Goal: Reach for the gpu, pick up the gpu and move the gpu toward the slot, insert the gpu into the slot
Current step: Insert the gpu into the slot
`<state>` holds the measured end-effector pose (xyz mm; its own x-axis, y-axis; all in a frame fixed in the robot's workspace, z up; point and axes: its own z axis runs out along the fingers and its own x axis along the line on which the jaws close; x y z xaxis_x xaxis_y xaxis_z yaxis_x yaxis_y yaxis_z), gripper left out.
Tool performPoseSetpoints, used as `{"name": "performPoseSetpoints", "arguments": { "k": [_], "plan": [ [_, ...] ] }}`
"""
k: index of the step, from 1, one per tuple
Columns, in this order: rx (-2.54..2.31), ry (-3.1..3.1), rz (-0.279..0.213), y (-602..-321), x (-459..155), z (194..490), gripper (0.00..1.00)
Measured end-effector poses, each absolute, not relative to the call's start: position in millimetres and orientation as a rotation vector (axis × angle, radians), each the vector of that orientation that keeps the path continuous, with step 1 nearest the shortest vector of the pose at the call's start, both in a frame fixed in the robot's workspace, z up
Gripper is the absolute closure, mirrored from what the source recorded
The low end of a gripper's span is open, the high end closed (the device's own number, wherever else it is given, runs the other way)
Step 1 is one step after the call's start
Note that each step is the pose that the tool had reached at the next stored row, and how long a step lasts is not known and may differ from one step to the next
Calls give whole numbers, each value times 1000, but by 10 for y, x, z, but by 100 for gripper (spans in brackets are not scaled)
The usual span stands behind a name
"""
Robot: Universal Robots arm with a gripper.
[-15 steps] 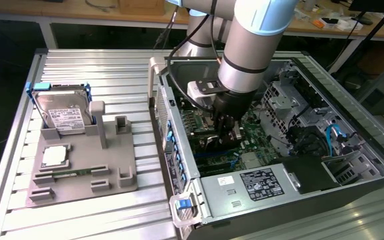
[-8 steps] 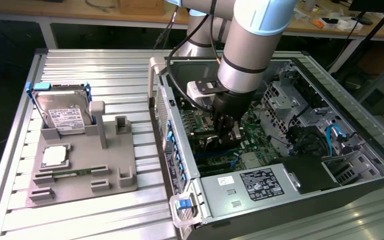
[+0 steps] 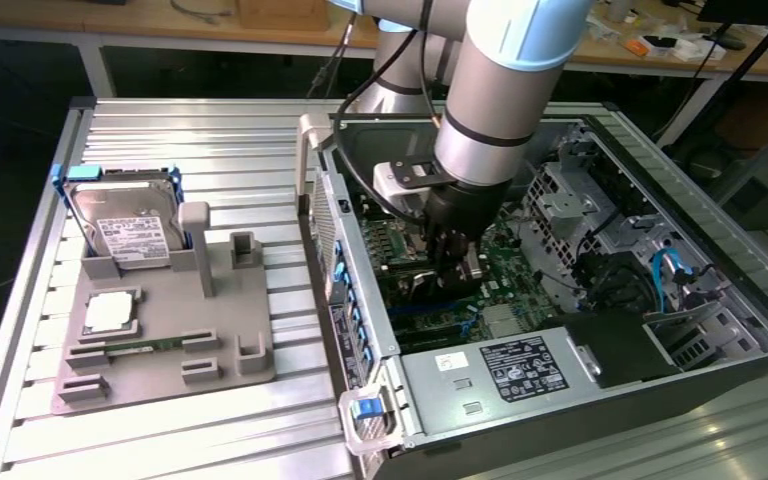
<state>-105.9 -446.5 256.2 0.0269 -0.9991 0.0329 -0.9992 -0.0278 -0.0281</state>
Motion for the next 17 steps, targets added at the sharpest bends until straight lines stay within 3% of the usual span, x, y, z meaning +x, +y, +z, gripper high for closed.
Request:
{"name": "performPoseSetpoints", "arguments": {
  "k": [17],
  "plan": [
    [2249, -2189, 68, -4464, -1062, 2552, 73]
  ]
}}
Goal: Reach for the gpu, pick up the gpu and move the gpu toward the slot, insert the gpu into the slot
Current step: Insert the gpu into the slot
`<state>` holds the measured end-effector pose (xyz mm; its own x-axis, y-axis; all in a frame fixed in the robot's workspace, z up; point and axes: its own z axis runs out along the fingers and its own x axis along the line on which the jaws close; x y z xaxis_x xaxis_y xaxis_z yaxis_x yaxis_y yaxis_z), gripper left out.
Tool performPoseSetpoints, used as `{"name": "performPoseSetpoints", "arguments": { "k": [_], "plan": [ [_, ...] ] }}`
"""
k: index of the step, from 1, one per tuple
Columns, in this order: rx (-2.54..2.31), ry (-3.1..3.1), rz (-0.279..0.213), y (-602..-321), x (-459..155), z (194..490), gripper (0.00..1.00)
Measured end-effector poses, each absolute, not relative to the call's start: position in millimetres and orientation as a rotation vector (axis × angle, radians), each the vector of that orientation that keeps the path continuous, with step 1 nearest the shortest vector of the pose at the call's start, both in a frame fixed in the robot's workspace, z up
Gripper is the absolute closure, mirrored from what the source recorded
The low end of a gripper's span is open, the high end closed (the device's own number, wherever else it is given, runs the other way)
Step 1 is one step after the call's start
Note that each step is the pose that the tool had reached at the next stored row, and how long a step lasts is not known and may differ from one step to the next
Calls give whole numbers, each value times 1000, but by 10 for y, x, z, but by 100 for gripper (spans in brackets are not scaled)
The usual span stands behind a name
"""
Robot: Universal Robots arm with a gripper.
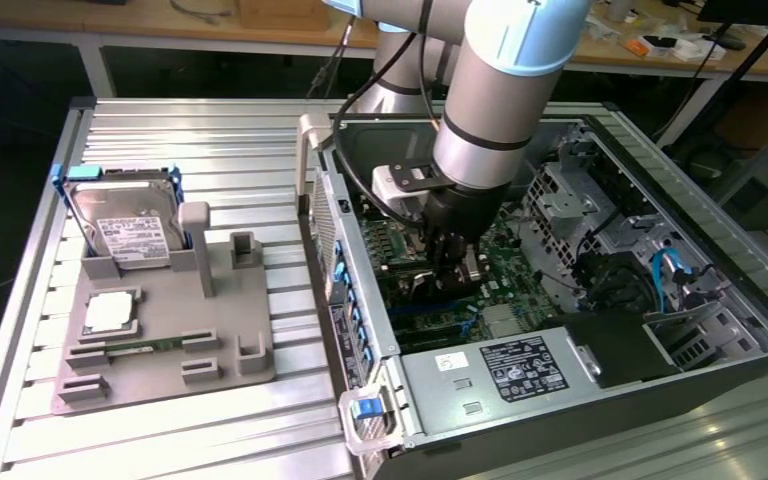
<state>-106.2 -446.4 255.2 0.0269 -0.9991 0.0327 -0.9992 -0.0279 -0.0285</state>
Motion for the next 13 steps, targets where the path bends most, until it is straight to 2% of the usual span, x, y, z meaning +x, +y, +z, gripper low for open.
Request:
{"name": "performPoseSetpoints", "arguments": {
  "k": [13],
  "plan": [
    [2249, -2189, 68, -4466, -1100, 2552, 73]
  ]
}}
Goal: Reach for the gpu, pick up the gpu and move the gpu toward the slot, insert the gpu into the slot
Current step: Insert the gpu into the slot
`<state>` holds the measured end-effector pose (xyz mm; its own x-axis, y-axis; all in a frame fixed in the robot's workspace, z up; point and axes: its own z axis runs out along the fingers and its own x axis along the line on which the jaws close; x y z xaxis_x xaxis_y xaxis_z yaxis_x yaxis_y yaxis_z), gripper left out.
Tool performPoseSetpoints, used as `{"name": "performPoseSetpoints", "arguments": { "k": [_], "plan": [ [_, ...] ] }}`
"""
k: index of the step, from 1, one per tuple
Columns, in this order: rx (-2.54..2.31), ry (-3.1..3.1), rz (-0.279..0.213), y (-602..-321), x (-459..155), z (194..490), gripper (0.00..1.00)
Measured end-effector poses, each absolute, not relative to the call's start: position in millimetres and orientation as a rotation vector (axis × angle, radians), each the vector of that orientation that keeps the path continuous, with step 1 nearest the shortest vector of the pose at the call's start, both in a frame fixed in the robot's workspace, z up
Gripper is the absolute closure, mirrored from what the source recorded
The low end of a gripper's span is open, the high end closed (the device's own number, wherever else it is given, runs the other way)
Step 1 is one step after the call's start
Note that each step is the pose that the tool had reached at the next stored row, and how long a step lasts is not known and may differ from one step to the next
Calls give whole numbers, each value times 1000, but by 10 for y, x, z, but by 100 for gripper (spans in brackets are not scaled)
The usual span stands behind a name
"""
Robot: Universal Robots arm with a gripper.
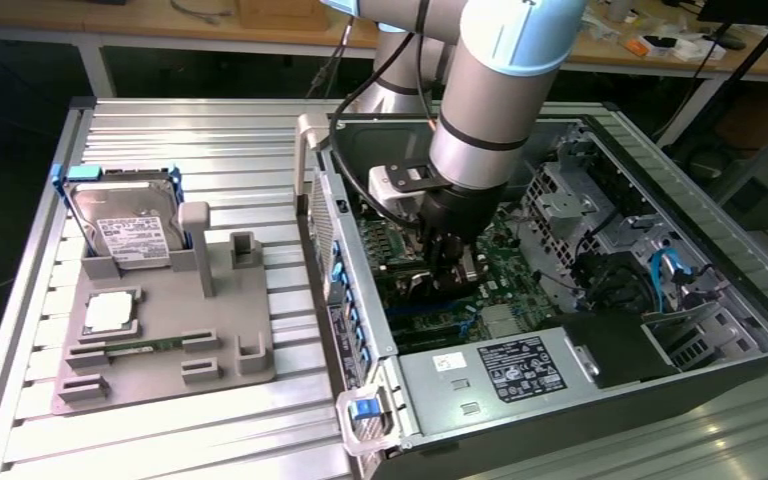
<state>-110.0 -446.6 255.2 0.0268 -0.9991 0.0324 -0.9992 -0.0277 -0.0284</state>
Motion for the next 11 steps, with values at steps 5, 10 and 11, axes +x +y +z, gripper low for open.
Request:
{"name": "performPoseSetpoints", "arguments": {
  "k": [5, 10, 11],
  "plan": [
    [2249, -2189, 68, -4475, -1102, 2552, 73],
    [2249, -2189, 68, -4476, -1102, 2555, 73],
    [2250, -2189, 68, -4476, -1102, 2563, 73]
  ]
}}
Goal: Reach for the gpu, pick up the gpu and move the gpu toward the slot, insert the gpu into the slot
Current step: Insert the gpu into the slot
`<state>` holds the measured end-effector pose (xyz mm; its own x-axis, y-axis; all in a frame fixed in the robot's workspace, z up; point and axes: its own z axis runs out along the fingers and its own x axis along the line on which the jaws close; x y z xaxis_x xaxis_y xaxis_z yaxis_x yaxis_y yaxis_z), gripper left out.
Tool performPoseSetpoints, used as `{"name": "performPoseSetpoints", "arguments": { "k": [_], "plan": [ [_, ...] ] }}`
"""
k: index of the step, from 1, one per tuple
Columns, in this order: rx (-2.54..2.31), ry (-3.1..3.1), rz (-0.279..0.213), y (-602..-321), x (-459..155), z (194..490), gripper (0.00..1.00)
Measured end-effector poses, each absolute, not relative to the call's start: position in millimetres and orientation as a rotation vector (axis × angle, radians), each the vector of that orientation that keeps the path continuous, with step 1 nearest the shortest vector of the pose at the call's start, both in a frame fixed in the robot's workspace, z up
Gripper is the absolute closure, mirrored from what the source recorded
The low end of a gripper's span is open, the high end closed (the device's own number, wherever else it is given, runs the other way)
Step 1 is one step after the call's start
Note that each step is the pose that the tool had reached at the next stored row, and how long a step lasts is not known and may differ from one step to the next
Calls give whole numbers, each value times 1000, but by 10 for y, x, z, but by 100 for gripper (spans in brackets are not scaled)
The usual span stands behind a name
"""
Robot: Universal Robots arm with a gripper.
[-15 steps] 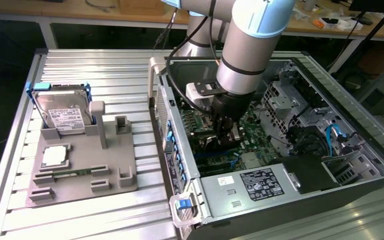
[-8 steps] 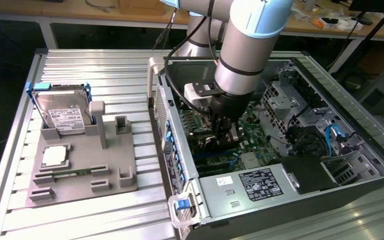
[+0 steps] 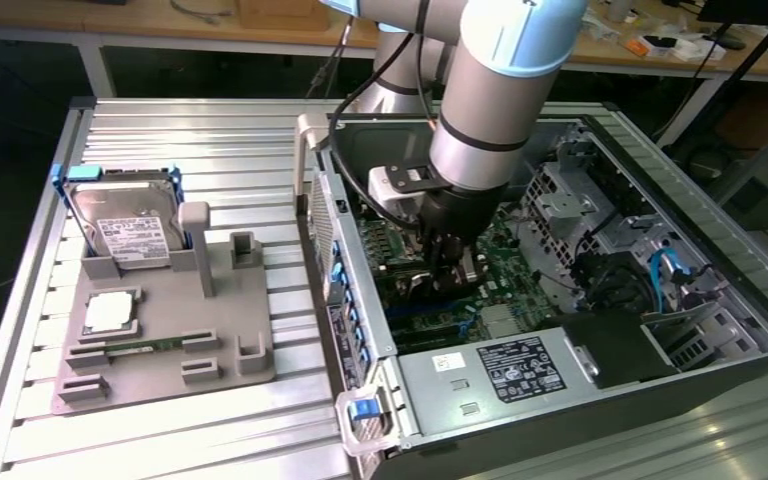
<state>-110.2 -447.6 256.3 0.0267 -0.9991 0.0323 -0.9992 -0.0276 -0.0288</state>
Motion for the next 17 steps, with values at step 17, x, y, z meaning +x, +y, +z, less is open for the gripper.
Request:
{"name": "performPoseSetpoints", "arguments": {
  "k": [17],
  "plan": [
    [2237, -2202, 67, -4512, -1102, 2613, 73]
  ]
}}
